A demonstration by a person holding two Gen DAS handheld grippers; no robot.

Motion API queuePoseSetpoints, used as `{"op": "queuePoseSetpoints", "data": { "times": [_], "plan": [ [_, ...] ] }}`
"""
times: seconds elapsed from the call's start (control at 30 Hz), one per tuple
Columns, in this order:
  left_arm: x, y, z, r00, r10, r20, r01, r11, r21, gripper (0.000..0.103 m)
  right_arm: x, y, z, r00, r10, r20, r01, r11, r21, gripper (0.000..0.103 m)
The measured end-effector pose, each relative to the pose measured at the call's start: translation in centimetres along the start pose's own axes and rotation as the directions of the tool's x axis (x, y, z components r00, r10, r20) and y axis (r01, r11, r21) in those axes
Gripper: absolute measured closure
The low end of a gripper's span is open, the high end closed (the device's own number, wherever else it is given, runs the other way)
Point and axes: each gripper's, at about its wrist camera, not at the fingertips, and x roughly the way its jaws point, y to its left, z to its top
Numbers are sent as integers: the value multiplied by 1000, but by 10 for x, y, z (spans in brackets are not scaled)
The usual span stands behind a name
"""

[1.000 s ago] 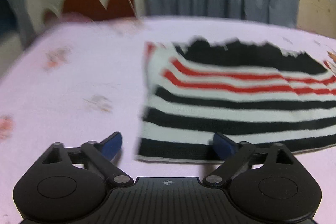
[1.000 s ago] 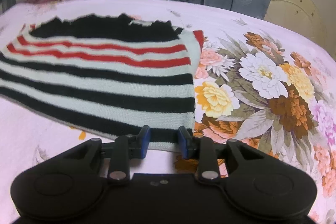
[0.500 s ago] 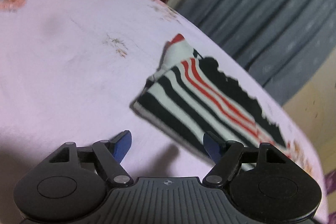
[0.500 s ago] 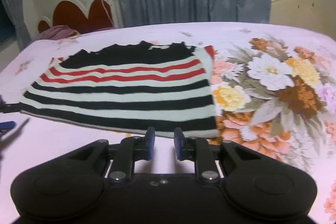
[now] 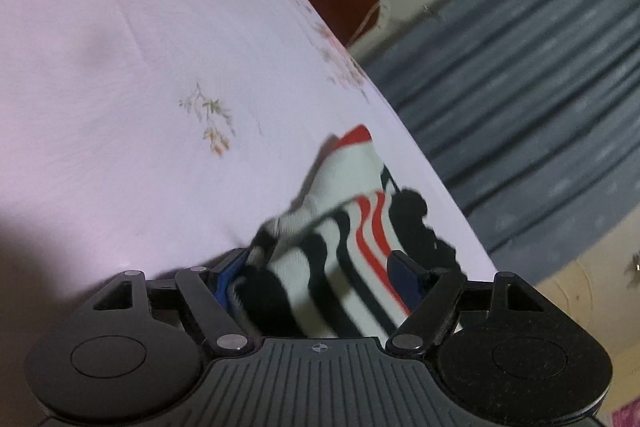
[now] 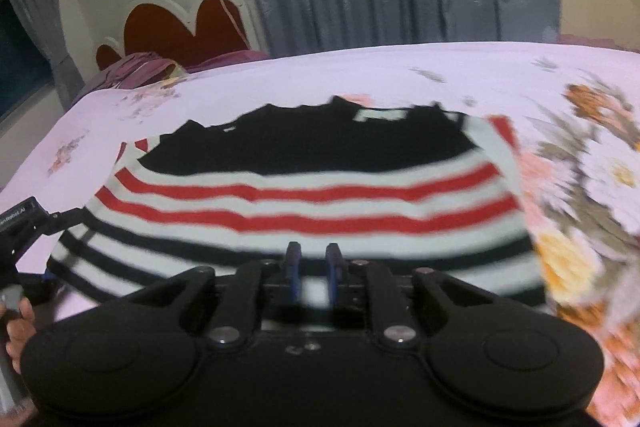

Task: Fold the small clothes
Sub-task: 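Grasp one side edge of the folded sweater with both grippers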

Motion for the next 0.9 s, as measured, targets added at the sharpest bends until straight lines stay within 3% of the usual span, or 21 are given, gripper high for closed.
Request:
{"op": "queuePoseSetpoints", "data": {
  "times": [0.03,0.07,0.13,0.2,0.27,0.3,0.37,0.7,0.8,0.9],
  "plan": [
    [5,-1,1,1000,25,-3,-25,1000,4,52,8,5,6,1000,1,-1,-1,1000,-7,93],
    [8,0,5,999,40,-5,-40,999,5,69,15,8,10,1000,0,-2,0,1000,-11,96],
    [11,5,12,1000,14,-27,-15,999,-44,76,28,14,19,1000,-5,-5,5,1000,-14,96],
    [1,1,14,999,-36,-2,36,999,-20,76,34,18,26,1000,-6,-2,5,1000,-15,97],
    [1,1,11,999,-34,2,34,999,18,76,40,22,28,1000,10,4,-10,999,-31,97],
    [7,7,9,1000,-15,-16,15,1000,2,76,44,23,27,1000,25,-6,-26,999,-40,97],
    [12,19,6,999,-42,-14,42,998,-38,76,63,25,20,996,8,-86,-14,998,-68,101],
    [17,14,14,997,-61,-48,59,997,-41,76,67,23,11,997,-6,-74,-2,995,-104,103],
    [2,-9,17,997,-77,-16,78,995,64,77,69,22,14,997,7,-71,-14,996,-92,103],
    [-9,-51,18,989,-145,-9,145,977,154,77,69,18,16,997,33,-74,-38,997,-73,103]
  ]
}}
